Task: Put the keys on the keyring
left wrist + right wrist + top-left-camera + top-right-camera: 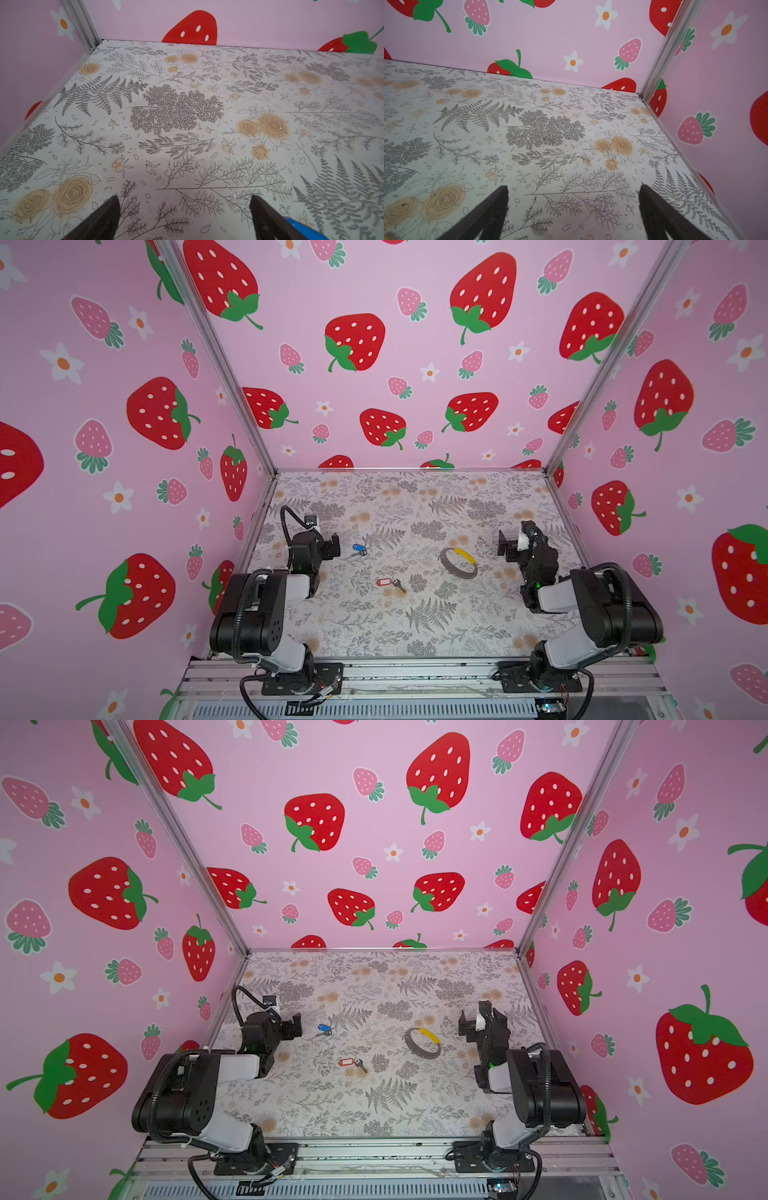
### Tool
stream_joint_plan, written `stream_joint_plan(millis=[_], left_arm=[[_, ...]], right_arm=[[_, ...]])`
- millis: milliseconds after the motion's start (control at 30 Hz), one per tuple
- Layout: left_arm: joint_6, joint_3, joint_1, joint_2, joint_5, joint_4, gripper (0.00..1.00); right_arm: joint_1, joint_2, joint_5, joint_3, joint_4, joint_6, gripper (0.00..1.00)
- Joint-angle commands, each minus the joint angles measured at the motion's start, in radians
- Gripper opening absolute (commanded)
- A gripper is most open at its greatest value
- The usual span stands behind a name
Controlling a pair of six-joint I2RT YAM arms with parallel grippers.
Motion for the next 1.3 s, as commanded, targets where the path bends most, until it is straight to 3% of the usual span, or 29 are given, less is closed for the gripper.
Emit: stream_joint_plan(millis=[0, 867, 1033, 1267], left_arm=[[-0.002, 0.024, 0.000, 0.004, -0.007, 0.007, 0.99], [-0.005, 0.029, -0.001, -0.017, -0.014, -0.009, 0.99], [-0.023, 0.116, -0.001, -0.155, -0.059, -0.264, 0.99], [-0.051, 0.207, -0.013, -0.387, 0.010, -0.607, 1.00]], right_arm=[[0.001, 0.001, 0.008, 0.008, 0.018, 0.012, 0.99], [0.002, -0.025, 0.006, 0.014, -0.006, 0.011, 0.99], [0.002, -0.170, -0.030, 0.063, -0.200, -0.004, 0.99], [0.044, -0.279, -0.284, 0.233, -0.526, -0.070, 0.89]])
